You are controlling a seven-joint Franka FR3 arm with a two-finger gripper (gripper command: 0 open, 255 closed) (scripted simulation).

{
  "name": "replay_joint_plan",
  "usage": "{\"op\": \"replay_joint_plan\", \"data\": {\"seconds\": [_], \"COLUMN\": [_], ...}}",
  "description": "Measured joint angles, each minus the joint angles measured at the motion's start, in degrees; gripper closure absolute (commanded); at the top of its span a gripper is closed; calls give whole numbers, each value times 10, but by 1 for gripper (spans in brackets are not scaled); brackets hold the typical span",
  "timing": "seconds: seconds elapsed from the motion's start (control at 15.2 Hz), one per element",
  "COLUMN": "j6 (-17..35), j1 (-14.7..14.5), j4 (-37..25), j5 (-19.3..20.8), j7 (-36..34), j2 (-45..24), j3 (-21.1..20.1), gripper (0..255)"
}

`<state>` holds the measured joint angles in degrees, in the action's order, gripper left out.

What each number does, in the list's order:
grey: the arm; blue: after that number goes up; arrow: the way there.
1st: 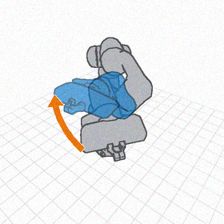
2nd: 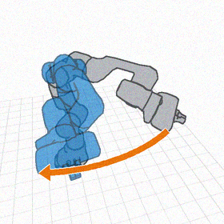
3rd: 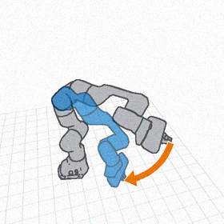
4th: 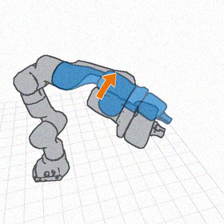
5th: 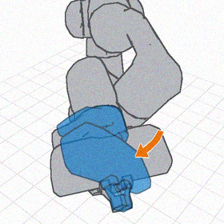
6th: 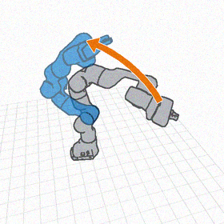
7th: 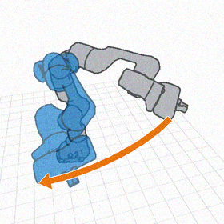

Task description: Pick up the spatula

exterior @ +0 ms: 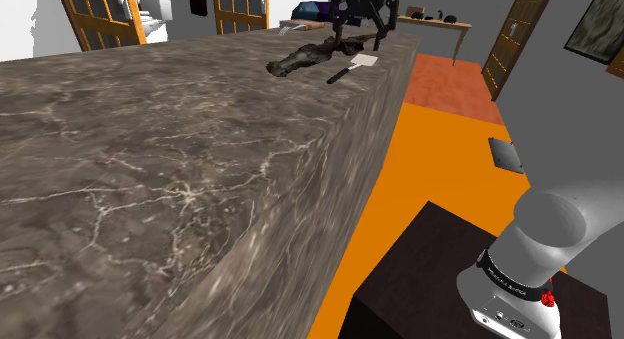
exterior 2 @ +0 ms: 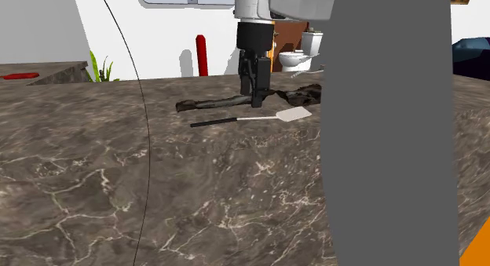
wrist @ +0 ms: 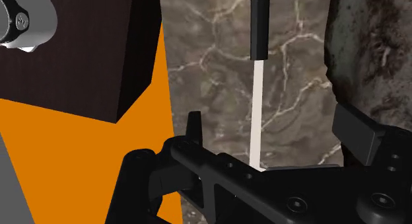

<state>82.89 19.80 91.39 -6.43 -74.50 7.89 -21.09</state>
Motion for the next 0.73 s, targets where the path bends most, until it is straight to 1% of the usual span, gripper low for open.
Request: {"op": "replay_joint_plan", "data": {"seconds": [0.46, 0.53, 0.73], "j6": [52, 55, 56], "j1": [1, 1, 2], "j4": [61, 63, 67], "j5": [-5, -5, -5], "j7": [-4, -3, -3], "j2": [14, 16, 14], "j3": [1, 2, 2], "gripper": [0, 255, 255]}}
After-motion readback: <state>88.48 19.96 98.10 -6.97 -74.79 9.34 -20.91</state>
